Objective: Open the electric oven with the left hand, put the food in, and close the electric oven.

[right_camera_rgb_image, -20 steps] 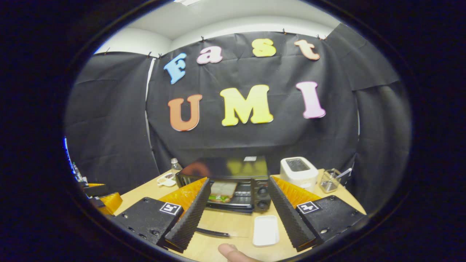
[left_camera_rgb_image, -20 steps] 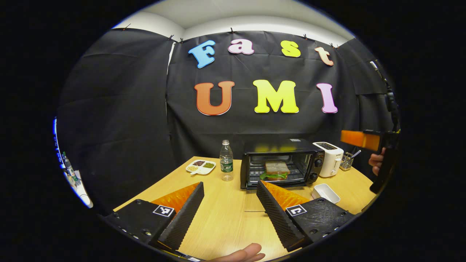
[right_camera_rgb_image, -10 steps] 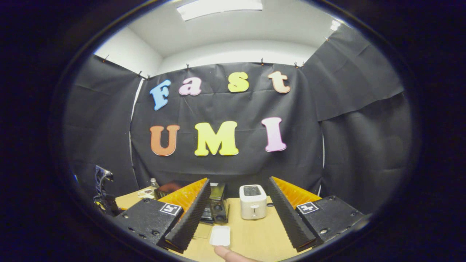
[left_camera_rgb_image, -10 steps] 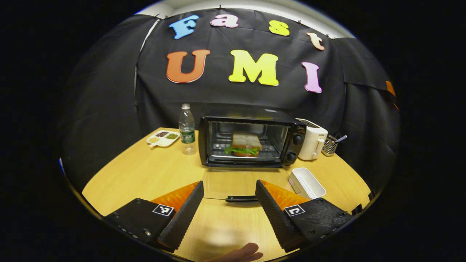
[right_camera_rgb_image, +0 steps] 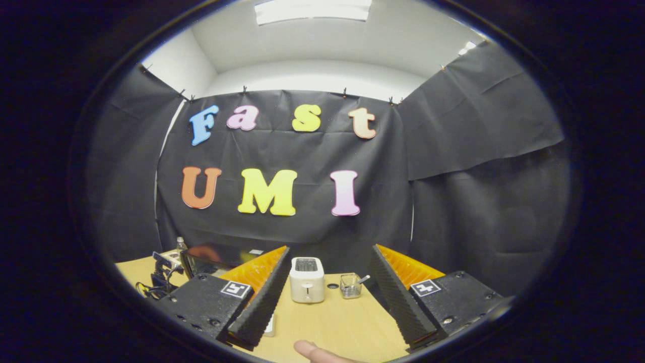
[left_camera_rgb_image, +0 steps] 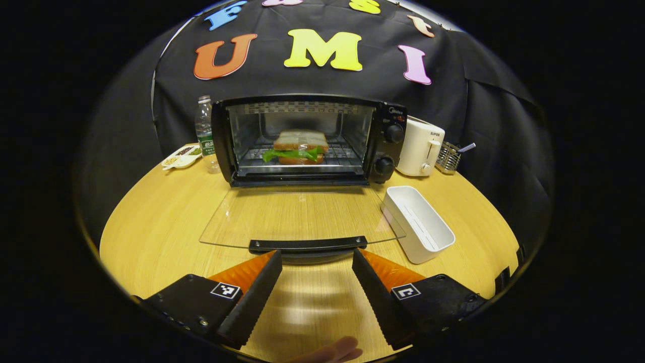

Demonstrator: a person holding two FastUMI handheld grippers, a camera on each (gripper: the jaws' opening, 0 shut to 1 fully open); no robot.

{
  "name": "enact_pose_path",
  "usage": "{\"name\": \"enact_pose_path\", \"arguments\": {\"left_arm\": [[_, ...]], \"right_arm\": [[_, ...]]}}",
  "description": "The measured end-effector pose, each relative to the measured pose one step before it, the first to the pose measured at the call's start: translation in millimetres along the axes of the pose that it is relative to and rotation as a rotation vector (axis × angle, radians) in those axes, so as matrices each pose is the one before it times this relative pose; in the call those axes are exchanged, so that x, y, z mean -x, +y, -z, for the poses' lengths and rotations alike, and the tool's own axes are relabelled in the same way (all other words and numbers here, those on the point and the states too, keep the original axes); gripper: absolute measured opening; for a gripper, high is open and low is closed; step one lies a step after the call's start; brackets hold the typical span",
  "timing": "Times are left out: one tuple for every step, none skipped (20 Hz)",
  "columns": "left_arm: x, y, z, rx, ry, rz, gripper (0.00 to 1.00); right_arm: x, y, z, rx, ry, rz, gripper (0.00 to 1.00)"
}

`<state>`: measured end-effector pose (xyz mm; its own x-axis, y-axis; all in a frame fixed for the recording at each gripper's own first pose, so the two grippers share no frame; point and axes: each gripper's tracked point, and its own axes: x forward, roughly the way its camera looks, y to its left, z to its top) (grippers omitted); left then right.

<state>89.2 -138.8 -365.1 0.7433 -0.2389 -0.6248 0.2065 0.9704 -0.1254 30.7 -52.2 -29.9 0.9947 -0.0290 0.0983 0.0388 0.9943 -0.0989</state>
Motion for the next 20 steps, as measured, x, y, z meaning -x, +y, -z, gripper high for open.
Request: {"name": "enact_pose_path", "arguments": {"left_arm": [[-5.63,0.14,5.16,0.00393,0.01748,-0.01015,0.93],[-3.87,-0.25,5.38,0.00556,0.01645,-0.0078,0.93],[-3.19,-0.45,2.92,0.00718,0.00991,-0.00898,0.93],[-2.63,2.57,1.42,0.00423,0.00731,-0.01204,0.93],[-3.43,2.11,-1.18,-0.00479,-0.00015,-0.01301,0.94],[-0.12,1.1,1.67,-0.00723,0.01796,-0.00466,0.93],[-2.22,0.6,0.77,-0.00455,0.0115,-0.00871,0.93],[0.3,-0.06,-1.62,-0.00548,0.00208,-0.00365,0.93],[1.48,-0.7,0.35,-0.00547,0.01028,0.00033,0.93],[0.94,-0.7,-1.65,0.00027,0.00186,0.00525,0.93],[2.43,-0.26,-1.71,0.00871,0.00535,0.00529,0.93],[2.18,1.03,-7.33,-0.00132,-0.01993,-0.00374,0.93],[0.95,2.34,-5.85,-0.00714,-0.01091,-0.00469,0.94],[1.81,-0.8,-1.69,-0.00103,0.00662,-0.00763,0.94],[2.05,0.74,-4.33,-0.00979,-0.00937,-0.00885,0.93],[1.19,0.89,-1.36,-0.00655,0.00694,-0.00342,0.93],[-1.22,0.09,0.14,-0.00286,0.00735,-0.00904,0.93],[0.83,-0.29,-1.66,0.00025,0.00192,-0.00398,0.93],[-0.19,1.12,-3.09,0.00151,-0.00136,-0.00143,0.93],[2.37,0.41,-2.65,0.00608,-0.00444,-0.00002,0.93]], "right_arm": [[2.57,-4.98,0.46,-0.00598,-0.00102,0.00818,0.89],[3.05,-1.26,-1.29,-0.01279,-0.0027,-0.00305,0.89],[2.16,0.45,2.35,-0.01154,-0.00189,-0.00516,0.89],[0.43,-0.66,0.64,-0.00538,-0.00422,-0.00872,0.89],[-1.16,-0.72,1.97,-0.00503,-0.00143,-0.00614,1.0],[-2.02,-2.52,3.42,-0.00299,0.00417,-0.00345,1.0],[-2.87,-4.56,4.64,-0.00707,0.00325,0.0047,1.0],[-3.53,-4.57,4.39,-0.00748,0.00862,0.00864,1.0],[-4.51,-2.36,4.68,-0.00848,0.00929,0.0062,1.0],[-2.51,-1.19,4.25,-0.00903,0.01445,0.00349,0.89],[-2.38,-0.1,5.24,-0.01371,0.01128,-0.00168,0.89],[-1.49,0.07,3.7,-0.01541,0.00598,-0.00848,0.89],[-2.32,0.86,1.84,-0.01711,-0.00211,-0.01021,0.89],[-1.12,0.2,1.94,-0.01227,0.00114,-0.00914,0.89],[-1.22,-1.38,5.89,-0.00946,0.01029,-0.00412,1.0],[-1.29,-2.37,3.87,-0.01118,0.00602,-0.00576,1.0],[-0.75,-1.04,0.35,-0.0106,0.00215,-0.005,0.89],[-0.17,-2.4,-0.33,-0.0059,-0.00148,0.00061,0.89],[-0.04,-3.62,0.38,-0.00086,-0.00179,0.0036,1.0],[-0.67,-3.16,0.1,0.00193,-0.00166,0.00413,0.89]]}}
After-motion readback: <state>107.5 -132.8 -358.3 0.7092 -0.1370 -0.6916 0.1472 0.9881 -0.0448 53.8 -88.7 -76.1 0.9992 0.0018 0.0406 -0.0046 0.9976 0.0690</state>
